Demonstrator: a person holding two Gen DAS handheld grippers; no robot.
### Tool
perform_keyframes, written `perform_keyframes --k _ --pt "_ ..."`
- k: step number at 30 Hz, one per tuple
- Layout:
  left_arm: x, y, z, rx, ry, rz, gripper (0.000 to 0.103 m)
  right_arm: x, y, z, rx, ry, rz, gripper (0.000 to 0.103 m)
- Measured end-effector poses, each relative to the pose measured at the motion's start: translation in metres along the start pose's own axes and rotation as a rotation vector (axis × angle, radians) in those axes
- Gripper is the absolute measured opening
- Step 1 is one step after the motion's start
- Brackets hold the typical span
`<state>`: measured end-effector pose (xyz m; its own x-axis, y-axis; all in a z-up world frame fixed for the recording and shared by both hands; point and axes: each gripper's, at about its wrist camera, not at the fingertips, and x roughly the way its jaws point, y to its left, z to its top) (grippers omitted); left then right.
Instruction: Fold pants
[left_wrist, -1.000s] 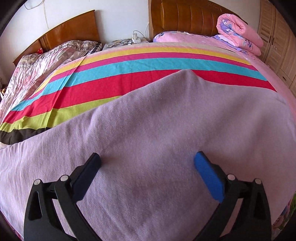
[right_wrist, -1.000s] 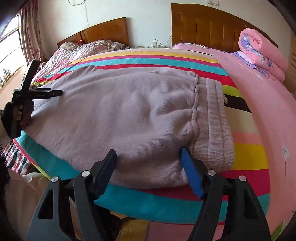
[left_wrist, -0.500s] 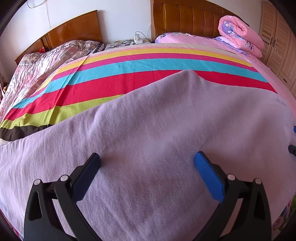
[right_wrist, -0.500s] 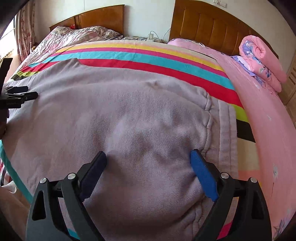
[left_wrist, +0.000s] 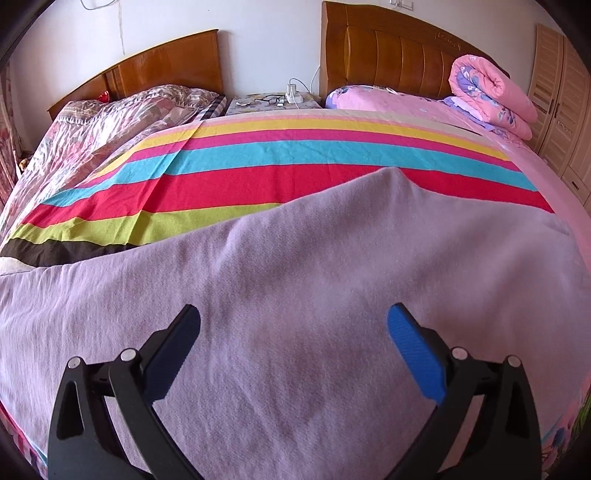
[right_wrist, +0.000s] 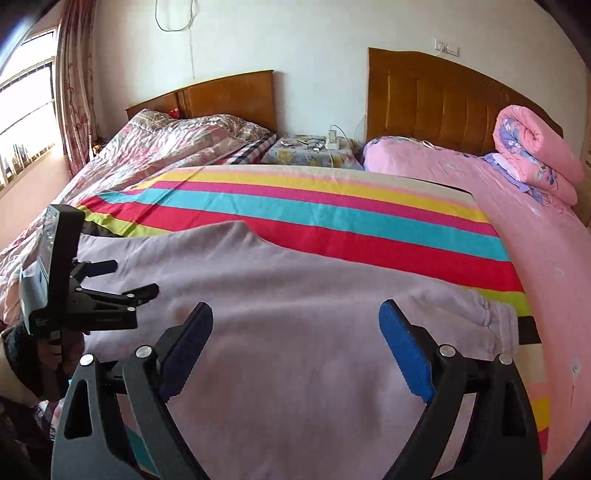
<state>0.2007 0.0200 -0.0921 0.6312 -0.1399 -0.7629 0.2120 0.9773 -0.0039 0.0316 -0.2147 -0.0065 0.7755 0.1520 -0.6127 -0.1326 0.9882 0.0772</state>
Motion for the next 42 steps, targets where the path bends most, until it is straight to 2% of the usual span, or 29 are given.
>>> perform_keyframes --k 3,6,11,16,22,37,42 --pt "-0.015 0.014 -0.001 -0.018 -0.033 0.011 0.102 -0.012 0.050 0.023 -0.078 -0.072 0.138 0.089" --pt "-0.024 0.026 -0.004 -0.037 -0.055 0.037 0.102 -0.011 0.096 0.041 -0.140 -0.087 0.248 0.089" --pt "-0.032 0.048 -0.009 -0.078 -0.058 0.035 0.102 -0.005 0.157 0.054 -0.232 -0.084 0.334 0.089" --pt "-0.040 0.064 -0.014 -0.115 -0.072 0.029 0.102 0.001 0.191 0.057 -0.268 -0.058 0.359 0.089" --pt "-0.049 0.077 -0.021 -0.144 -0.089 0.018 0.102 0.007 0.213 0.062 -0.279 -0.052 0.339 0.089" --pt "-0.059 0.113 -0.035 -0.217 -0.100 0.009 0.102 0.018 0.254 0.068 -0.304 -0.030 0.346 0.089" --pt "-0.063 0.125 -0.041 -0.245 -0.106 0.010 0.102 0.019 0.253 0.071 -0.263 -0.043 0.387 0.089"
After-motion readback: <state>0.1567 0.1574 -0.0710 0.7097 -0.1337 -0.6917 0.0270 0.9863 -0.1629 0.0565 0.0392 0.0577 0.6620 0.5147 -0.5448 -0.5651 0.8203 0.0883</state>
